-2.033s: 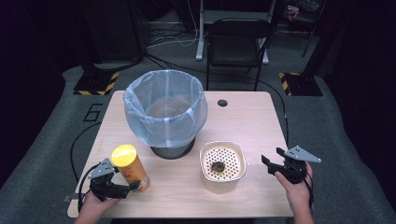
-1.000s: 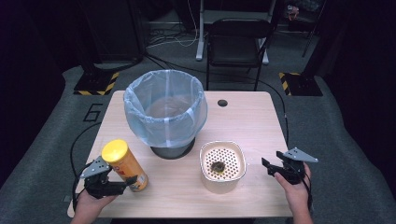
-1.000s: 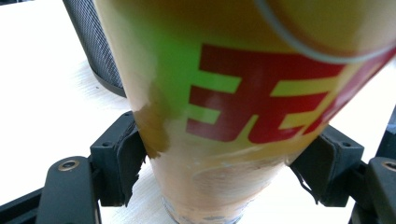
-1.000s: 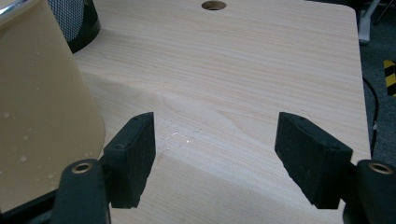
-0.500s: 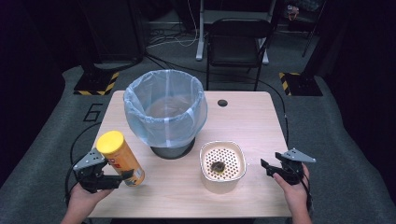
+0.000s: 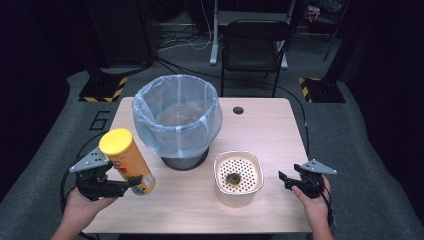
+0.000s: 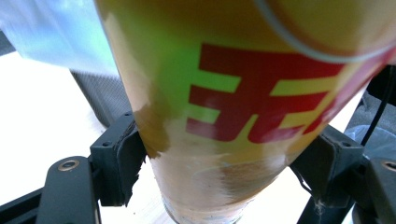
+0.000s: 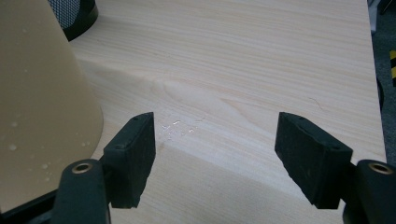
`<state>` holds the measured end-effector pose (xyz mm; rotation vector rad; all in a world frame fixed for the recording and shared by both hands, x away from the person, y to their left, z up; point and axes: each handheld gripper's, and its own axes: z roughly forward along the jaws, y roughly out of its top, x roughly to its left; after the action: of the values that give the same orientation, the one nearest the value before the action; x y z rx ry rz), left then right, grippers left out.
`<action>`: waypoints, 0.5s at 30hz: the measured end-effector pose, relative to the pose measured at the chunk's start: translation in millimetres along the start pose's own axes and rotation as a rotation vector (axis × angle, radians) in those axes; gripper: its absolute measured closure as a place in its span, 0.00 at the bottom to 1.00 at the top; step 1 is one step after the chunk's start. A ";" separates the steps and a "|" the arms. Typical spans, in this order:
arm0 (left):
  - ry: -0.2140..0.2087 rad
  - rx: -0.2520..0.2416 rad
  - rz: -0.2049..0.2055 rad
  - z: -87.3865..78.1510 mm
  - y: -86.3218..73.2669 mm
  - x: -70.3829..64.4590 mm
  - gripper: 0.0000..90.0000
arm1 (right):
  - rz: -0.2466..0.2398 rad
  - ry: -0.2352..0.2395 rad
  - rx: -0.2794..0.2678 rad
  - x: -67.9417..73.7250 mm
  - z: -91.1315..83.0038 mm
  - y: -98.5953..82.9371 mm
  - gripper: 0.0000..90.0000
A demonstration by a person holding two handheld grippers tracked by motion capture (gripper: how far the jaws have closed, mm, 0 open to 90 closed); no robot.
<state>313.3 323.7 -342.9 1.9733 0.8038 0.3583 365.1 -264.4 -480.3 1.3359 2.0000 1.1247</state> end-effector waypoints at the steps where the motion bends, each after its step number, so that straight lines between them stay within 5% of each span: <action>1: -0.002 -0.003 -0.001 -2.0 3.1 -0.6 0.27 | -0.007 -0.003 0.003 -1.0 0.3 -0.4 0.32; 15: 0.008 -0.005 0.022 -24.9 53.7 -8.1 0.27 | -0.003 -0.005 0.013 -2.1 2.7 -2.3 0.32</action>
<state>314.7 316.5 -283.6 1.9785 0.7866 0.3812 366.8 -265.7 -483.8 1.3403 2.0088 1.1073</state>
